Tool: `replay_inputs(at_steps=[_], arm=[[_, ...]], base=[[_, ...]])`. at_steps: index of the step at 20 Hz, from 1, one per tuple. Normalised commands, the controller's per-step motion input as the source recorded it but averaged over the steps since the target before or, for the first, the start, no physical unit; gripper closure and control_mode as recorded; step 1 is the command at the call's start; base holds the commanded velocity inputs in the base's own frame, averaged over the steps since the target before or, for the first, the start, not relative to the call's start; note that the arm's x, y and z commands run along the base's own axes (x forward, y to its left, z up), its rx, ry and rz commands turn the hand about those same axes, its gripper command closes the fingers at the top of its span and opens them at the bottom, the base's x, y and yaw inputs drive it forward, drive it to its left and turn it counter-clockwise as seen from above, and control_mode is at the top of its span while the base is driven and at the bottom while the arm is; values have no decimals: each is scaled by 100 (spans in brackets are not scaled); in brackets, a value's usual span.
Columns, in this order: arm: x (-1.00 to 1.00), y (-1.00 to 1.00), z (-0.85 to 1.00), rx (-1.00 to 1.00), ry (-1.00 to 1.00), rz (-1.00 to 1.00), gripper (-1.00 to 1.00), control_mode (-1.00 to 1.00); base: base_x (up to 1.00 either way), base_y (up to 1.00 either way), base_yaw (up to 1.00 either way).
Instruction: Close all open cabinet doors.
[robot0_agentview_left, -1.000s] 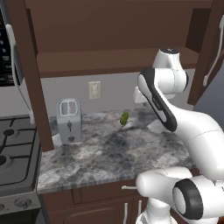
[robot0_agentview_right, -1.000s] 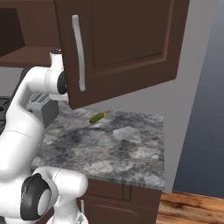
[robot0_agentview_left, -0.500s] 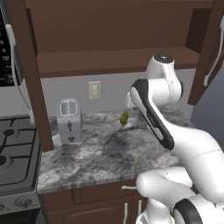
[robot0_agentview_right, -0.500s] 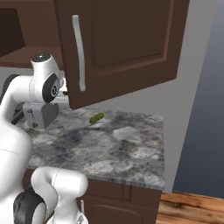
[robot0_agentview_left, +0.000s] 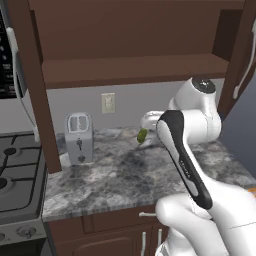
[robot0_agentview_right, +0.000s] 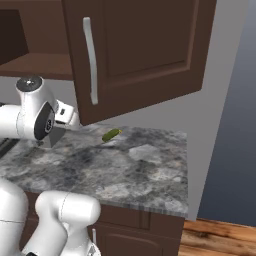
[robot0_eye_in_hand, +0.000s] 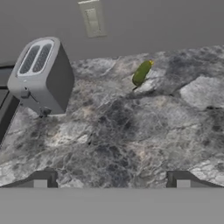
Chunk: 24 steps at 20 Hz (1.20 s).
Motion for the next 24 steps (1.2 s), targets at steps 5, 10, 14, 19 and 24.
replay_inputs(at_steps=[5, 10, 14, 19, 24], arm=[[-65, -6, 13, 29, -13, -17, -100, -100], [-56, -12, 15, 22, -10, -24, -100, -100], [-42, -36, 19, 19, -1, -23, -100, -100], [-35, -55, 18, 14, 7, -28, -100, -100], [-36, -55, 18, 13, 11, -23, -100, -100]], base=[[0, 0, 0], [0, 0, 0], [0, 0, 0], [0, 0, 0], [0, 0, 0]])
